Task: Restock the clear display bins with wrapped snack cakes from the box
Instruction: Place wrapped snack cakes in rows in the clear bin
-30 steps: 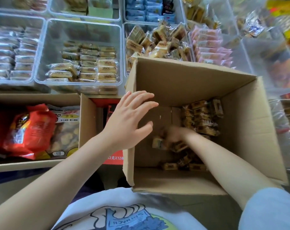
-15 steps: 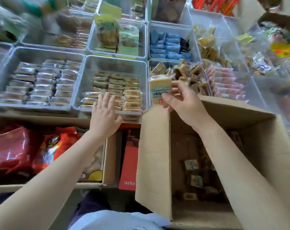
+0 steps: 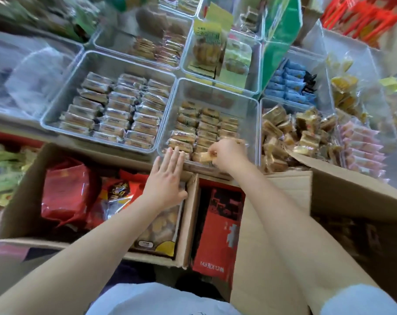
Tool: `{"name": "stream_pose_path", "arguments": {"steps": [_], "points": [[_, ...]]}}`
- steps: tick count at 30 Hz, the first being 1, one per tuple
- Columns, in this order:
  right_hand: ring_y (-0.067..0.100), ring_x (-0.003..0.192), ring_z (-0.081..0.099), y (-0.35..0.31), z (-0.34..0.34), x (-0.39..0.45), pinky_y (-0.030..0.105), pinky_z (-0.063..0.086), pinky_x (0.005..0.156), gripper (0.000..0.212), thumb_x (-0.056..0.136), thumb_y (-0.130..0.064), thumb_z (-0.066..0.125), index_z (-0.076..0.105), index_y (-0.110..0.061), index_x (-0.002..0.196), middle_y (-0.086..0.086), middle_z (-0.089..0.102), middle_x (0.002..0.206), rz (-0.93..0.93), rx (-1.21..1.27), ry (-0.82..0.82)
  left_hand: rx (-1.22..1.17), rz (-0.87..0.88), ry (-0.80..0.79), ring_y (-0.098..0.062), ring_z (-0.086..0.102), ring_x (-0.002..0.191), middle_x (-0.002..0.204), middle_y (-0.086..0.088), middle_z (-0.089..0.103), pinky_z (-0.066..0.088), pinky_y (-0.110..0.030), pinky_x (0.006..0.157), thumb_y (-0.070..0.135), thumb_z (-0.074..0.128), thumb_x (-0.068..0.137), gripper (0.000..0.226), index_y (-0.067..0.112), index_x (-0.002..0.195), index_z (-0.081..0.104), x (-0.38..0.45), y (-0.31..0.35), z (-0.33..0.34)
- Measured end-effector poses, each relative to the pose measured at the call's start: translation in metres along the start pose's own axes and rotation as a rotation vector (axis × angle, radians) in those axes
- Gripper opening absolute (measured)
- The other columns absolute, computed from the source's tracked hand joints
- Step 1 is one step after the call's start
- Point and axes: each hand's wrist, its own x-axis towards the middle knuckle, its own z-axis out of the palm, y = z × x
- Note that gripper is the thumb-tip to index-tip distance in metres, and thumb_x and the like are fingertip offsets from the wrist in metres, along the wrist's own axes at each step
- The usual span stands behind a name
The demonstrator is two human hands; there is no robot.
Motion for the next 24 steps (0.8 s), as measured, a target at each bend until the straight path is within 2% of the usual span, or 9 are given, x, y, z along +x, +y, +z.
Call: {"name": "stream_pose_path", "arguments": {"steps": [3, 6, 10, 13, 17, 19, 21, 24], "points": [[0.023, 0.119, 0.058, -0.004, 0.001, 0.006, 0.031, 0.048, 0.099, 0.038, 0.091, -0.012, 0.068, 0.068, -0.021, 0.128, 0.003, 0.063, 0.132, -0.002, 0.150, -0.042, -0.046, 0.019, 0.018, -0.023, -0.025, 0.152, 0.166, -0.008, -0.023, -0.010, -0.046, 0.124, 0.048, 0.047, 0.091, 0.100, 0.013, 0.158, -0.017, 0.002, -0.003, 0.004], [0.018, 0.108, 0.063, -0.005, 0.001, 0.014, 0.025, 0.048, 0.092, 0.021, 0.095, -0.011, 0.063, 0.077, -0.019, 0.108, 0.000, 0.069, 0.120, 0.053, 0.328, -0.020, -0.046, 0.031, 0.011, -0.022, -0.029, 0.150, 0.164, -0.008, -0.029, -0.012, -0.045, 0.124, 0.049, 0.044, 0.091, 0.100, 0.014, 0.155, -0.025, 0.003, -0.005, 0.006], [0.017, 0.092, 0.064, -0.003, 0.013, 0.020, 0.031, 0.054, 0.083, 0.010, 0.094, -0.019, 0.066, 0.075, -0.016, 0.095, 0.001, 0.071, 0.104, 0.090, 0.279, -0.061, -0.046, 0.044, 0.014, -0.024, -0.029, 0.150, 0.163, -0.009, -0.030, -0.008, -0.047, 0.125, 0.046, 0.042, 0.090, 0.100, 0.014, 0.152, -0.029, 0.001, -0.006, 0.007], [0.021, 0.087, 0.067, -0.002, 0.017, 0.022, 0.035, 0.058, 0.079, 0.020, 0.096, -0.030, 0.065, 0.075, -0.012, 0.095, 0.008, 0.072, 0.096, 0.096, 0.257, -0.086, -0.031, 0.039, 0.007, -0.025, -0.029, 0.150, 0.163, -0.009, -0.029, -0.007, -0.048, 0.125, 0.047, 0.042, 0.091, 0.099, 0.013, 0.154, -0.027, 0.001, -0.005, 0.005], [0.013, 0.088, 0.064, 0.007, -0.010, -0.009, 0.027, 0.052, 0.073, 0.020, 0.097, -0.030, 0.060, 0.074, -0.017, 0.102, -0.001, 0.070, 0.100, 0.019, 0.337, 0.005, -0.007, 0.014, -0.046, -0.025, -0.025, 0.152, 0.165, -0.010, -0.025, -0.008, -0.050, 0.125, 0.051, 0.042, 0.094, 0.097, 0.013, 0.155, -0.024, 0.001, 0.000, -0.007], [0.009, 0.081, 0.060, 0.022, -0.030, -0.048, 0.025, 0.047, 0.071, 0.021, 0.098, -0.031, 0.058, 0.075, -0.018, 0.096, -0.004, 0.068, 0.090, -0.040, 0.436, 0.116, -0.019, -0.024, -0.086, -0.026, -0.020, 0.153, 0.167, -0.011, -0.018, -0.006, -0.051, 0.125, 0.054, 0.043, 0.096, 0.095, 0.012, 0.159, -0.015, 0.000, 0.011, -0.018], [0.006, 0.065, 0.056, 0.042, -0.044, -0.099, 0.022, 0.043, 0.063, 0.031, 0.099, -0.033, 0.057, 0.076, -0.015, 0.081, -0.006, 0.064, 0.071, -0.079, 0.510, 0.205, -0.159, -0.021, -0.061, -0.024, -0.011, 0.155, 0.169, -0.010, -0.004, -0.006, -0.050, 0.125, 0.052, 0.047, 0.097, 0.089, 0.012, 0.161, -0.001, -0.009, 0.039, -0.033], [0.008, 0.049, 0.056, 0.086, -0.046, -0.180, 0.011, 0.041, 0.057, 0.048, 0.102, -0.026, 0.055, 0.067, -0.014, 0.056, -0.007, 0.058, 0.049, -0.085, 0.629, 0.303, -0.561, 0.156, 0.153, -0.015, 0.015, 0.152, 0.163, -0.003, 0.029, 0.004, -0.044, 0.125, 0.041, 0.052, 0.097, 0.070, 0.017, 0.157, 0.026, -0.043, 0.113, -0.057]]}}
